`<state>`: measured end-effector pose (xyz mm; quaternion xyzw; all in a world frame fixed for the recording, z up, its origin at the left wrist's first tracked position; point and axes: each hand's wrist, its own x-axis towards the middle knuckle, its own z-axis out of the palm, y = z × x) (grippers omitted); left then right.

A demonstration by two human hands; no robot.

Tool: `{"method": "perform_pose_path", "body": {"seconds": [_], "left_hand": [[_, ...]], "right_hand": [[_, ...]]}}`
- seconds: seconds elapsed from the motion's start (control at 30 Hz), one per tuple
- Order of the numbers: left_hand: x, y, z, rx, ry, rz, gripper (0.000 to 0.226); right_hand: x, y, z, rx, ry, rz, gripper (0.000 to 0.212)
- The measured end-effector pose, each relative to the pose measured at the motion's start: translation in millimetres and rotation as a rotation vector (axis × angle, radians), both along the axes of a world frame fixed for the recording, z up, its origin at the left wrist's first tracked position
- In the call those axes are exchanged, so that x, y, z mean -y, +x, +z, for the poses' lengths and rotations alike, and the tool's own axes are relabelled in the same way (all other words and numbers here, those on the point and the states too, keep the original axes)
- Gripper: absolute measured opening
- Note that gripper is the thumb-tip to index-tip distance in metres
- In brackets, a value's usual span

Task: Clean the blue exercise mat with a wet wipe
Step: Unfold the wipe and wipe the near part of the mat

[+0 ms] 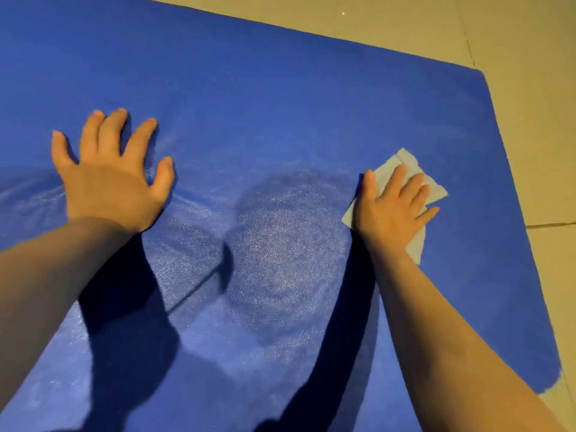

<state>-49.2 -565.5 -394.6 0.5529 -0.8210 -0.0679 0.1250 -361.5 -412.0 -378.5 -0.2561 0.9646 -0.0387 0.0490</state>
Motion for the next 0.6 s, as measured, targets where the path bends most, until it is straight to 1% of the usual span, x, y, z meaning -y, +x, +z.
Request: {"method": "perform_pose_path", "body": {"seconds": [0.1,0.17,0.27,0.33,0.37,0.43,0.5,0.53,0.6], "left_hand": [[-3,0,0,0.016,0.011,-0.007,0.060],[-4,0,5,0.045,0.039,-0.016,0.062],[-16,-3,16,0.054,0.114,0.021,0.055],[-46,-2,20,0.014,0.178,0.075,0.052],[-71,2,18,-0.004,0.177,0.072,0.051],[-128,21,15,-0.020,0.117,-0.010,0.052],[-178,51,15,-0.007,0.098,-0.057,0.055],[-198,66,15,0.015,0.102,-0.055,0.056],[-225,88,20,0.057,0.093,-0.018,0.056]], "right_hand": [[-11,90,-9,-0.020,-0.123,0.278,0.078],[-33,146,-10,-0.008,-0.194,0.466,0.073],[-82,200,-6,0.011,-0.171,0.702,0.068],[-115,213,-2,0.022,-0.123,0.837,0.071],[-127,213,-2,0.024,-0.122,0.887,0.072],[-141,204,0,0.049,-0.143,0.927,0.070],[-153,191,1,0.057,-0.119,0.888,0.063],[-162,183,2,0.053,-0.090,0.830,0.061],[-179,162,5,0.075,-0.041,0.630,0.059]]}}
